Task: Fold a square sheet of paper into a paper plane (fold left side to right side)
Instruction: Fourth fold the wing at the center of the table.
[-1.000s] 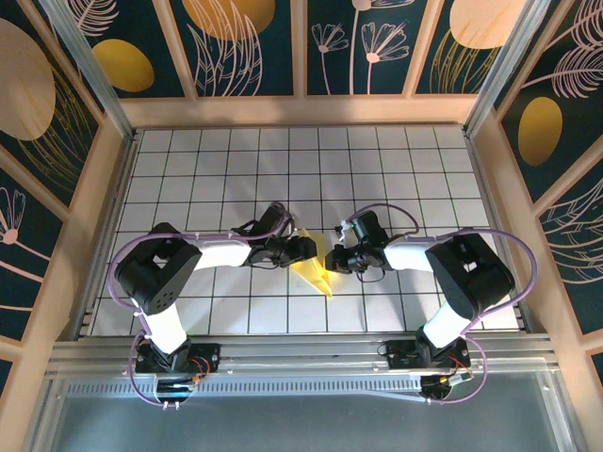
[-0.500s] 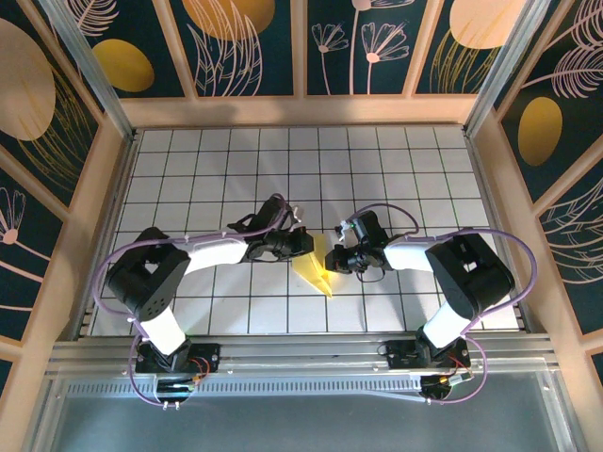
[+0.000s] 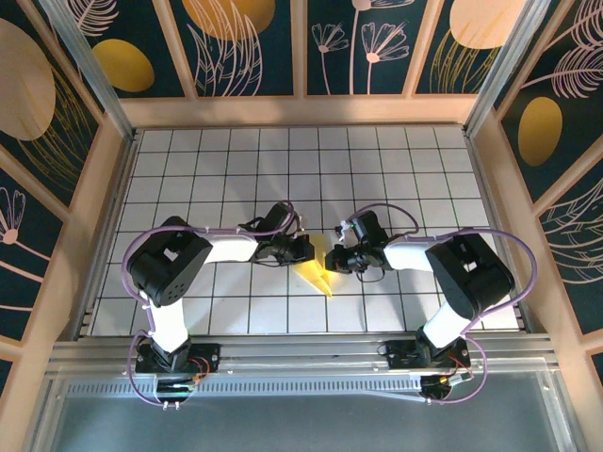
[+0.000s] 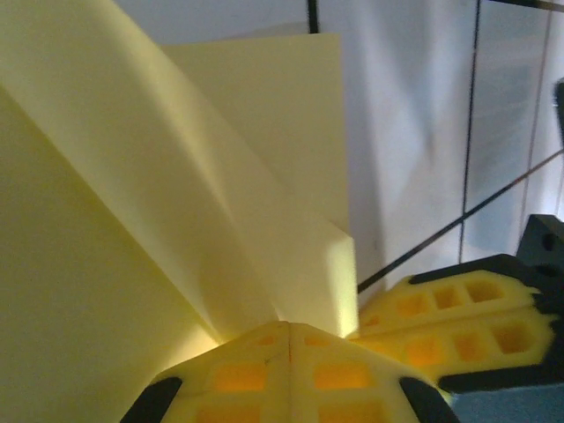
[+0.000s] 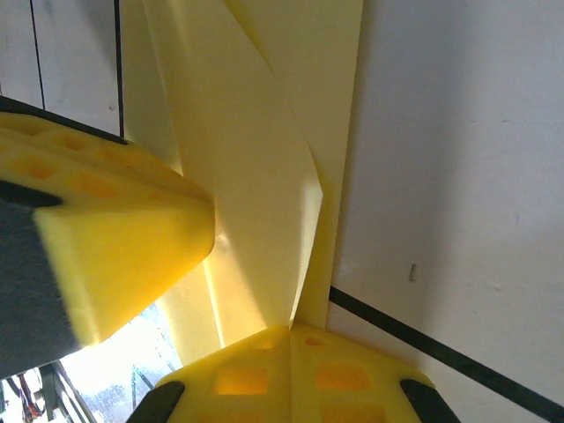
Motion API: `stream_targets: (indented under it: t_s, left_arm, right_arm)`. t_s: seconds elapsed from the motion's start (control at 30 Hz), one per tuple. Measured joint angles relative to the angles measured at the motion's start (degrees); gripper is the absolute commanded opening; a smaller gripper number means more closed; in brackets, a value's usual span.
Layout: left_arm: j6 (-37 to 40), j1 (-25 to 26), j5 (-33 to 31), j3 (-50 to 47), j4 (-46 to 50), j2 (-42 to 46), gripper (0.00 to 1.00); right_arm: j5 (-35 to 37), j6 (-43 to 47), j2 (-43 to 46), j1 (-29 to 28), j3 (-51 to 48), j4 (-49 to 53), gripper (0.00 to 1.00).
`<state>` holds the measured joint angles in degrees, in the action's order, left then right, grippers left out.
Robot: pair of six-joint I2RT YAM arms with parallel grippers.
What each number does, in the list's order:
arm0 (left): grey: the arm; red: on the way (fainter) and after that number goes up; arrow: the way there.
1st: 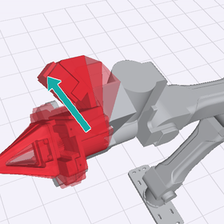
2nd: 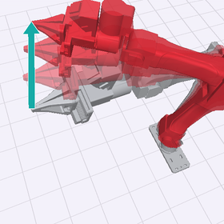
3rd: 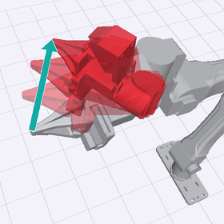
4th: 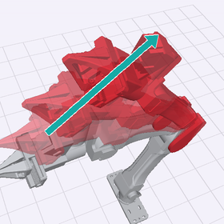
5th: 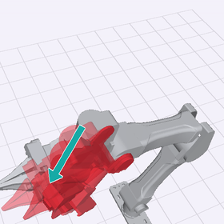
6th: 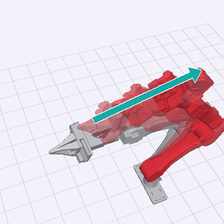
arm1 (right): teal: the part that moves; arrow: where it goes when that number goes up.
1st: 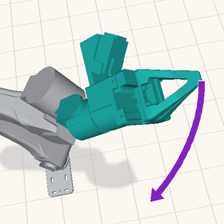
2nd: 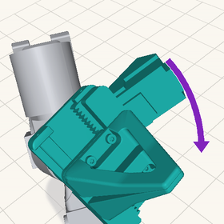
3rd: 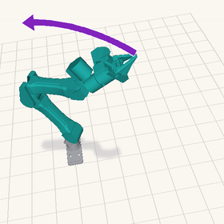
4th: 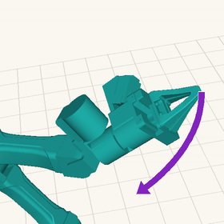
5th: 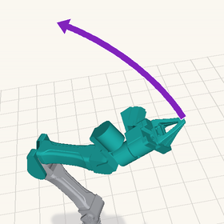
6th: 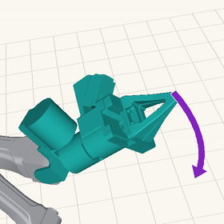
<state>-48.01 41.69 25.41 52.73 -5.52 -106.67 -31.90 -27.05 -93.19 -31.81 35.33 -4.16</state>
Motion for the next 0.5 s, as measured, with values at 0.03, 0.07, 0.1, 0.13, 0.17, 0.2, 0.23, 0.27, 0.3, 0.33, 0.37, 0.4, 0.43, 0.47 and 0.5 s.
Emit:
stream_targets:
  t_s: [0.03,0.07,0.1,0.13,0.17,0.2,0.23,0.27,0.3,0.33,0.37,0.4,0.43,0.47,0.5]
  left_arm:
    - [0.0,0.0,-0.4,0.0,0.2,-0.1,0.04]
    - [0.0,0.0,-0.7,0.0,0.4,-0.1,0.04]
    - [0.0,0.0,-1.0,0.0,0.5,-0.1,0.03]
    - [0.0,0.0,-1.4,0.0,0.7,-0.1,0.03]
    - [0.0,0.0,-1.8,0.0,0.8,-0.1,0.03]
    - [0.0,0.0,-2.0,0.0,0.9,-0.1,0.03]
    - [0.0,0.0,-2.1,0.0,1.0,-0.1,0.03]
    - [0.0,0.0,-2.2,0.0,1.0,-0.1,0.03]
    - [0.0,0.0,-2.3,0.0,1.0,-0.1,0.02]
    - [0.0,0.0,-2.3,0.0,1.0,-0.1,0.02]
    - [0.0,0.0,-2.3,0.0,1.1,-0.1,0.02]
    - [0.0,0.0,-2.3,0.0,1.0,-0.2,0.02]
    - [0.0,0.0,-2.3,0.0,1.0,-0.2,0.02]
    - [0.0,0.0,-2.3,0.0,1.0,-0.2,0.02]
    - [0.0,0.0,-2.3,0.0,1.0,-0.3,0.02]
  right_arm:
    - [0.0,0.0,0.0,0.0,0.0,0.1,0.00]
    - [0.0,0.0,0.0,0.0,0.1,0.1,0.00]
    - [0.0,0.1,0.0,0.0,0.1,0.1,0.00]
    - [0.0,0.2,0.0,0.0,0.1,0.2,0.00]
    - [0.0,0.2,0.0,0.0,0.1,0.2,0.00]
    - [0.0,0.2,0.0,0.0,0.1,0.2,0.00]
    - [0.0,0.2,0.0,0.0,0.1,0.2,0.00]
    - [0.0,0.4,-0.1,0.0,0.2,0.3,0.00]
    - [0.0,0.5,-0.1,0.0,0.3,0.5,0.00]
    - [0.0,0.8,-0.1,0.0,0.3,0.6,0.00]
    - [0.0,0.9,-0.1,0.0,0.3,0.6,0.00]
    - [0.0,1.1,-0.1,0.0,0.4,0.7,0.00]
    - [0.0,1.1,-0.1,0.0,0.4,0.8,0.00]
    - [0.0,1.1,-0.1,0.0,0.4,0.8,0.00]
    - [0.0,1.1,-0.1,0.0,0.4,0.8,0.00]
